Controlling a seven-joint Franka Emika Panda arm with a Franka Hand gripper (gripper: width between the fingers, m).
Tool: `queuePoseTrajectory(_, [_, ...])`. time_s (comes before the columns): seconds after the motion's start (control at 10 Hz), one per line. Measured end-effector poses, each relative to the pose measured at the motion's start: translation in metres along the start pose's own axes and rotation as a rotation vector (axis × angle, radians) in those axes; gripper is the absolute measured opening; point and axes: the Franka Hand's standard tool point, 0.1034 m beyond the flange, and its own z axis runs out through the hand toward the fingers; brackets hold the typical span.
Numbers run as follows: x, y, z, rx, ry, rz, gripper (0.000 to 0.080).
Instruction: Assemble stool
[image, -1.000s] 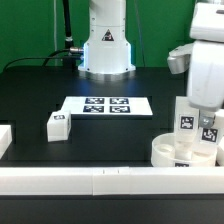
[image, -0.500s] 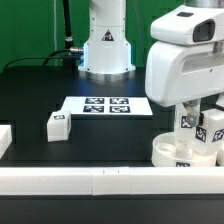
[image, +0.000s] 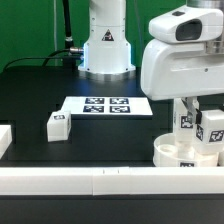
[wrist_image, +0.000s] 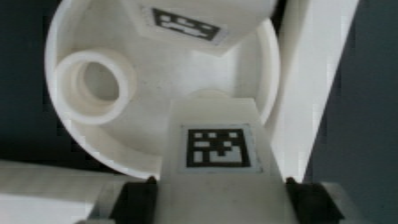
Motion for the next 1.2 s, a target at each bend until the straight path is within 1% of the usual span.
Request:
queuePoseTrajectory(0.1, [0.0002,-0.0020,0.0005,0.008,0.009,0.110,0.0337])
queuePoseTrajectory(0.3, [-0.0021,-0.0079,0.0009,0.012,0.005,0.283,0.0337])
queuePoseTrajectory(0.5, [-0.0030,-0.0101,0.0024,0.031,0.001,0.500,0.0337])
queuePoseTrajectory(0.6, [-0.0032,-0.0109,0.0027,0.028,0.001,0.534,0.0337])
queuePoseTrajectory(1.0, [-0.0031,-0.0106,0.0029,0.037,-0.005,0.778,0.0337])
queuePoseTrajectory(1.1, [-0.0033,-0.0103,0.0034,0.046,0.000,0.869,0.0337])
queuePoseTrajectory(1.2, [-0.0040,-0.0104,0.0036,0.063,0.002,0.995,0.0337])
